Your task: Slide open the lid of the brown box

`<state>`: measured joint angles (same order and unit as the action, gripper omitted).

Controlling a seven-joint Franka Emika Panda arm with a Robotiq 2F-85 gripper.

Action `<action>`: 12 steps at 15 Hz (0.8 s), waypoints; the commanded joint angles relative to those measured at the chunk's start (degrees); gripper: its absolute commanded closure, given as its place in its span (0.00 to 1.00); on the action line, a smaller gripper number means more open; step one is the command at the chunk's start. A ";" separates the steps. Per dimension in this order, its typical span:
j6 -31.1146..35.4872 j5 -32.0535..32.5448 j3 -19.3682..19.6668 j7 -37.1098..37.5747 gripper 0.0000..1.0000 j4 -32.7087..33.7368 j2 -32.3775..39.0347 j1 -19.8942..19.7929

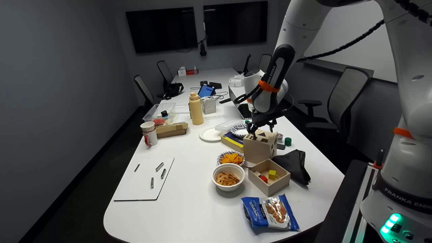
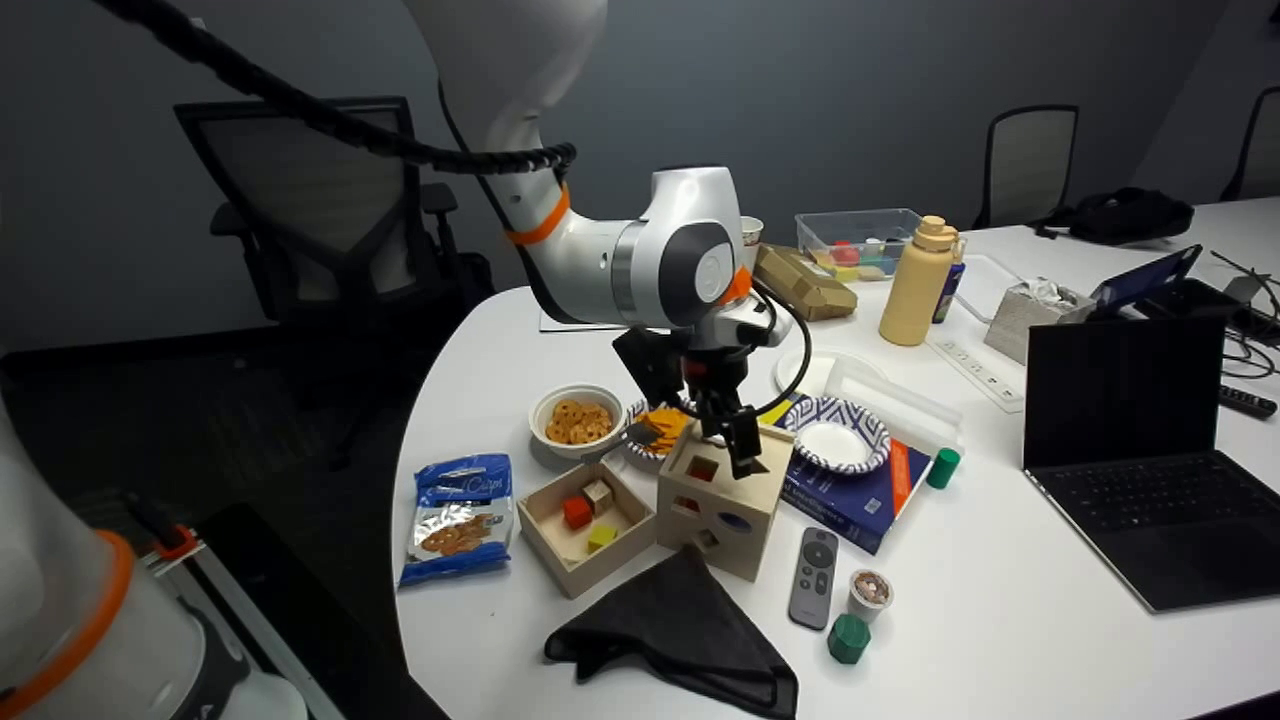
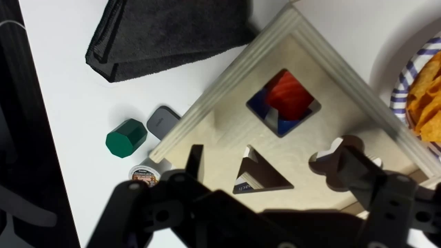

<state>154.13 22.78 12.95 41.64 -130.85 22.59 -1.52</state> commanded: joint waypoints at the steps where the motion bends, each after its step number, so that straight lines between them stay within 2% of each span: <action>1: -0.43 -2.68 1.54 -2.33 0.00 1.94 1.74 1.62; 6: -0.77 -4.31 1.78 -3.47 0.00 2.91 3.26 2.25; 12: -1.43 -3.56 4.13 -2.88 0.00 3.98 4.51 3.86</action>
<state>153.99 20.30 15.15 39.88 -128.50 26.07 0.75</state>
